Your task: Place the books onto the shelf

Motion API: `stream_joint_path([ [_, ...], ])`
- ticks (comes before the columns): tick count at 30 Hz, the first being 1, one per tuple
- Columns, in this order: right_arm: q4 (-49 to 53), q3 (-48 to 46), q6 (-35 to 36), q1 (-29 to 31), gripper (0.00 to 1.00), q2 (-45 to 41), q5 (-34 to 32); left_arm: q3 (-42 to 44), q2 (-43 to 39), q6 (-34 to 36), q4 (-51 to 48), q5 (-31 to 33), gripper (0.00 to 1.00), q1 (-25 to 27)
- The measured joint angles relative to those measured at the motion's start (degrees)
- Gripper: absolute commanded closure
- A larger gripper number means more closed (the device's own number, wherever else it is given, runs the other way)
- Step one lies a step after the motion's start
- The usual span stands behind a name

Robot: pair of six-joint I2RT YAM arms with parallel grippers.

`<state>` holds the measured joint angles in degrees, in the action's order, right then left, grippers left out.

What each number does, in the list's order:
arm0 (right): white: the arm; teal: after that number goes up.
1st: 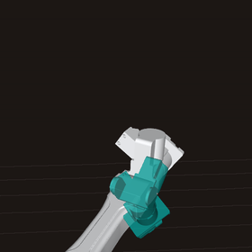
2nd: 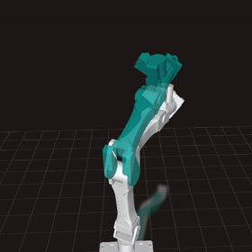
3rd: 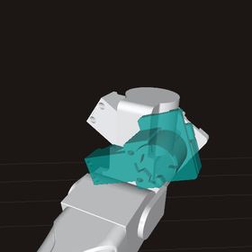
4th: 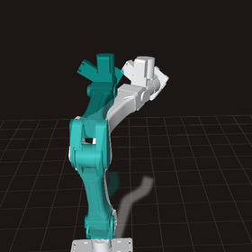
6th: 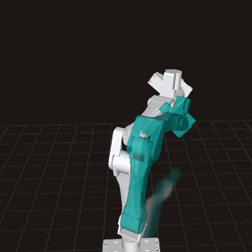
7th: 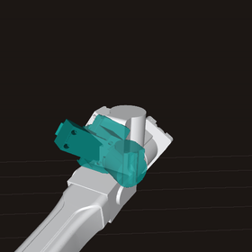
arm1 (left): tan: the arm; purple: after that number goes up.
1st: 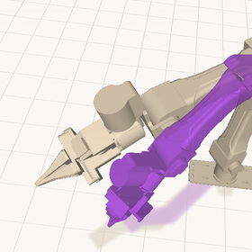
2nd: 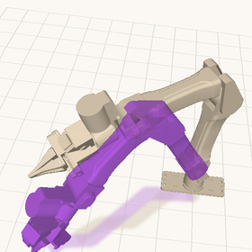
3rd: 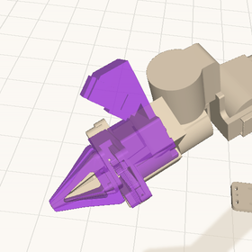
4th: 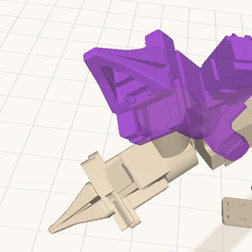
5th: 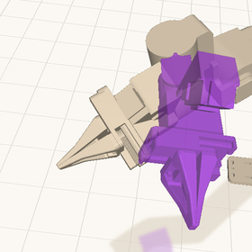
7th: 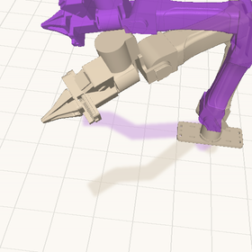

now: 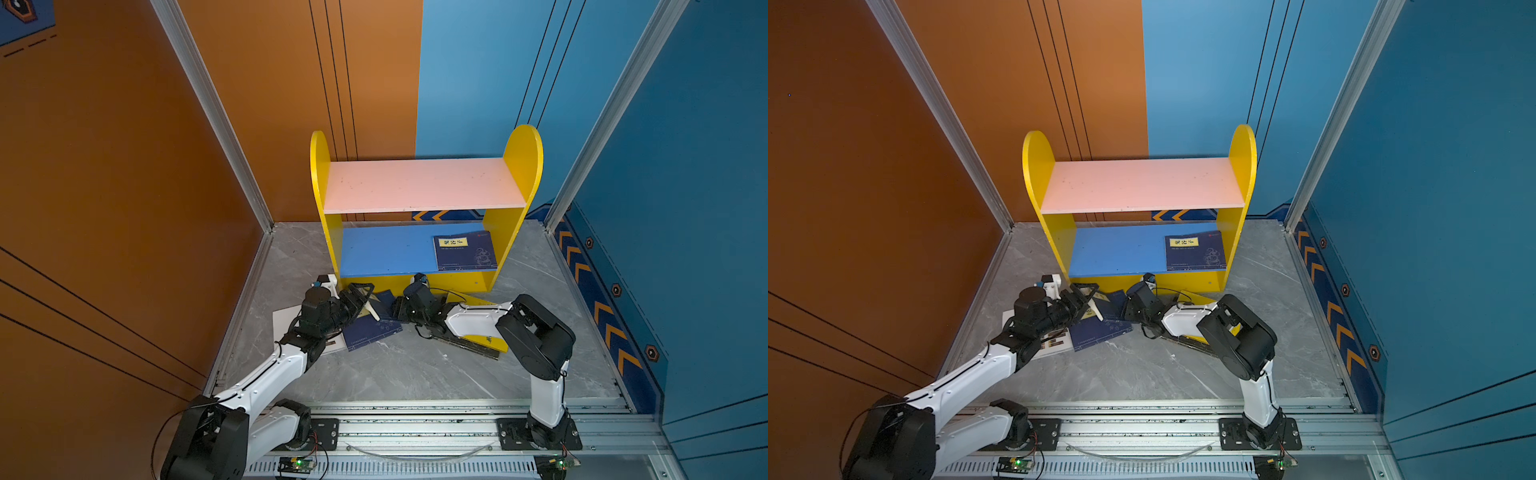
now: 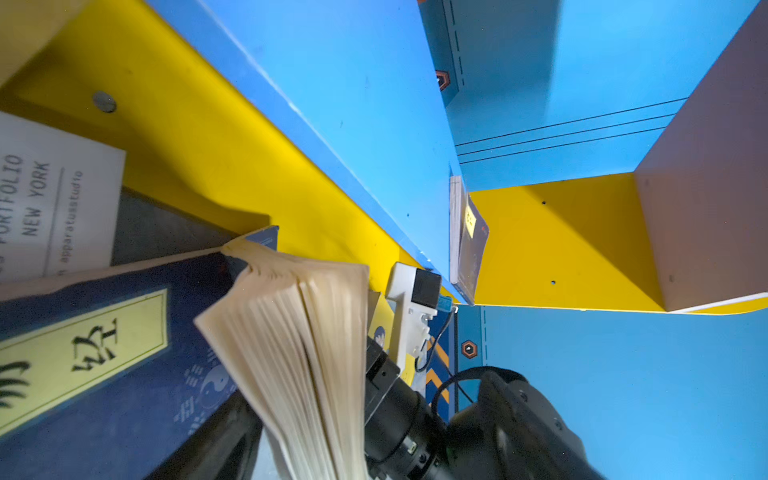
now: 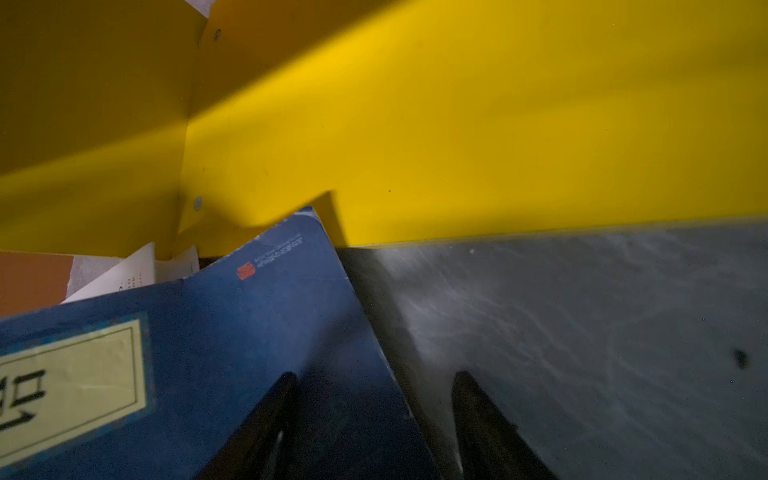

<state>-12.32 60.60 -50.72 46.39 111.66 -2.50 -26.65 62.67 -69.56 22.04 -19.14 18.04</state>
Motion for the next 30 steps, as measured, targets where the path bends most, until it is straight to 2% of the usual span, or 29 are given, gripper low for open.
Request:
stream_joint_path([
  [15,-1.0,0.3,-0.4,0.0,0.40,0.5,1.4,0.2,3.7,-3.9,7.1,0.0,0.15,1.5],
  [16,-1.2,0.3,-0.4,0.0,0.40,0.6,1.6,0.2,4.2,-4.2,7.6,0.0,0.10,1.7],
  [22,-1.8,0.3,-0.4,0.0,0.40,0.8,2.4,0.3,6.6,-5.1,9.5,0.2,0.10,3.2],
  [26,-1.8,0.3,-0.4,0.0,0.41,0.8,2.5,0.3,7.4,-5.3,10.0,0.7,0.13,3.7],
  [27,-1.8,0.3,-0.4,0.0,0.41,0.8,2.5,0.3,7.5,-5.5,9.9,0.7,0.18,3.7],
  [30,-1.8,0.3,-0.4,0.0,0.41,0.8,2.5,0.4,7.5,-5.4,9.2,0.9,0.25,3.7],
])
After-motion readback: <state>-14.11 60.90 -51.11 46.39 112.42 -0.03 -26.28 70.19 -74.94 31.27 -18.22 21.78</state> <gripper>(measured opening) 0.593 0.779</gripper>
